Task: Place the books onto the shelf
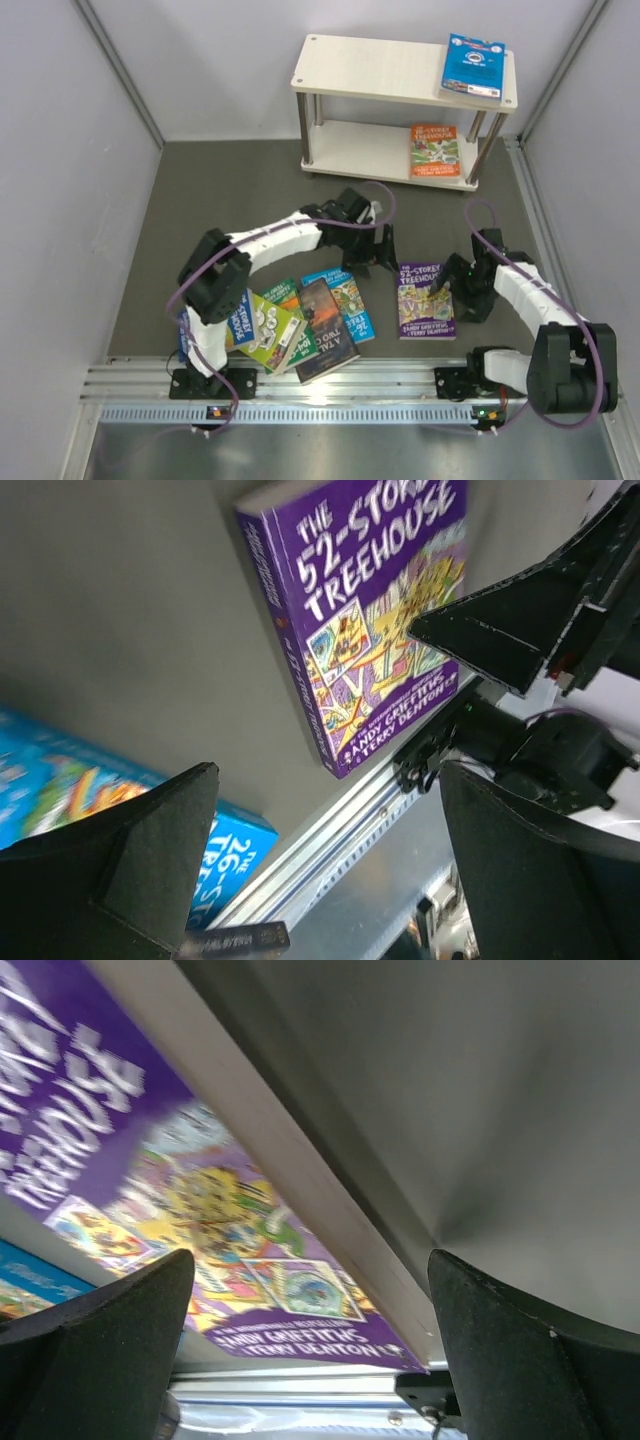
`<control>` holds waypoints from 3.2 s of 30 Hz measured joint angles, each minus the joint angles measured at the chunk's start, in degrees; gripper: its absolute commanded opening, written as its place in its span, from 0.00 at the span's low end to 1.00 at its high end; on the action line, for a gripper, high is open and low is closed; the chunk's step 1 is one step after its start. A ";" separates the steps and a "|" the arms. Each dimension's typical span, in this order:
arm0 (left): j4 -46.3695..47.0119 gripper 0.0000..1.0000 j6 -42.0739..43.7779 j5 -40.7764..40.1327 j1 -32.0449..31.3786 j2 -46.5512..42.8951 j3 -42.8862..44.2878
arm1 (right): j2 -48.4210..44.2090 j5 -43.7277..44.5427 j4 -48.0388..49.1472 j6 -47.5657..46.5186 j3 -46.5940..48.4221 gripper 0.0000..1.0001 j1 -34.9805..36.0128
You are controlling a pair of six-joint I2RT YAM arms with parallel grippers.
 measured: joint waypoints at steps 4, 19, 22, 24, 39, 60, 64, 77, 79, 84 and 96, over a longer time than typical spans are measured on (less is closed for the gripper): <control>1.60 0.97 -1.90 2.10 -3.80 6.34 0.22 | -0.92 0.11 -2.29 -0.24 -1.86 1.00 1.01; 31.17 0.96 -21.00 17.03 -8.50 9.29 -15.13 | -11.54 -5.88 9.73 4.59 -11.43 0.36 7.80; 40.35 0.94 -25.64 17.59 -8.44 9.03 -18.67 | -15.15 -6.36 11.58 4.98 -11.80 0.07 7.85; 43.63 0.93 -27.63 17.59 -8.31 9.03 -19.87 | -16.94 -6.36 11.74 4.94 -11.80 0.00 7.85; 48.63 0.94 -30.60 13.94 -2.21 -3.52 -32.85 | -20.85 -11.74 7.41 9.44 0.48 0.00 8.09; 38.10 0.00 -30.14 6.78 -0.17 -13.97 -25.92 | -28.04 -22.14 14.62 23.12 -7.76 1.00 8.24; 27.30 0.00 -24.22 4.79 0.81 -16.90 -18.67 | -28.33 -22.53 15.91 23.21 -7.54 1.00 8.24; 29.05 0.00 -33.31 5.49 7.02 -22.75 -17.35 | -34.71 -22.40 39.26 40.68 -14.95 1.00 8.35; 33.31 0.00 -36.92 5.64 7.08 -22.97 -18.93 | -35.74 -21.40 44.41 44.65 -16.92 1.00 8.79; 39.78 0.00 -44.33 5.62 7.13 -22.97 -20.48 | -36.35 -17.49 52.50 52.02 -18.27 1.00 11.28; 45.09 0.00 -48.09 3.91 7.15 -22.97 -20.48 | -29.81 -9.22 60.46 56.89 -15.10 1.00 20.46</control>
